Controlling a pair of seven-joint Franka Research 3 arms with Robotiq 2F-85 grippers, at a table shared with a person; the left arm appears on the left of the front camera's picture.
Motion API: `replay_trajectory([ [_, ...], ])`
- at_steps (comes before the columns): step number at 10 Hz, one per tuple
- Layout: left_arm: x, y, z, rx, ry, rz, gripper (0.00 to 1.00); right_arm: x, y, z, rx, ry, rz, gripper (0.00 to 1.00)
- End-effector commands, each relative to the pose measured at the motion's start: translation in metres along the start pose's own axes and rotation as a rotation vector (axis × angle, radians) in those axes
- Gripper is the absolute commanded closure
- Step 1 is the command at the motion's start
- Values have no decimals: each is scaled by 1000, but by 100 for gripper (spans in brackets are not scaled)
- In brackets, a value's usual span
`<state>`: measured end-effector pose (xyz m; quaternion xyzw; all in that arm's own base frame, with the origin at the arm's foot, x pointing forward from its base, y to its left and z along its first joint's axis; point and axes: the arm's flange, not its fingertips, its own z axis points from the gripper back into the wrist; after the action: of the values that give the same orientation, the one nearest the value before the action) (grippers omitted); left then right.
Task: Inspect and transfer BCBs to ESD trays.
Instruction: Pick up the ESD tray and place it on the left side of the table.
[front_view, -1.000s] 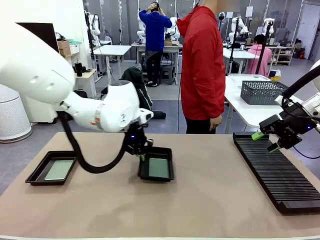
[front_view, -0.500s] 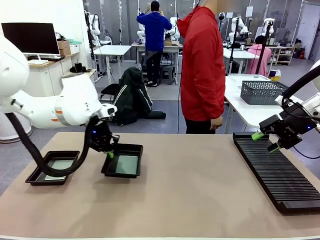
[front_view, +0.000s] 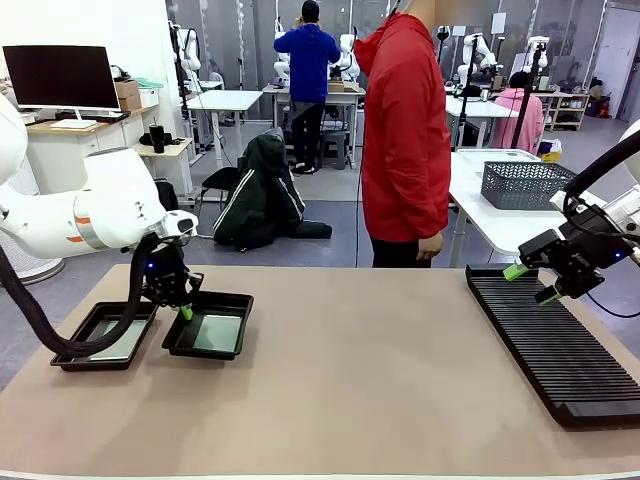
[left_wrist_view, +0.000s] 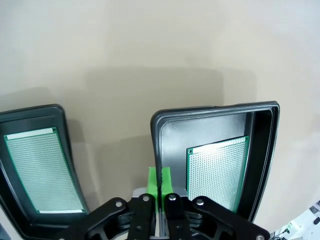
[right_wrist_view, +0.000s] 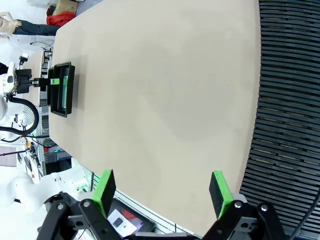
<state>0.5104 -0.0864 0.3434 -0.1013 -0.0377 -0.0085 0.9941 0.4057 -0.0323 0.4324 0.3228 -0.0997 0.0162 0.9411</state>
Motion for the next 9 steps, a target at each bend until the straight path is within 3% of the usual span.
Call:
replay_trajectory([
  [1, -4, 18, -4, 10, -17, -1, 97, -1, 3, 1, 1, -7, -23, 0],
  [9, -6, 41, -27, 67, -16, 33, 97, -1, 3, 1, 1, -7, -23, 0],
])
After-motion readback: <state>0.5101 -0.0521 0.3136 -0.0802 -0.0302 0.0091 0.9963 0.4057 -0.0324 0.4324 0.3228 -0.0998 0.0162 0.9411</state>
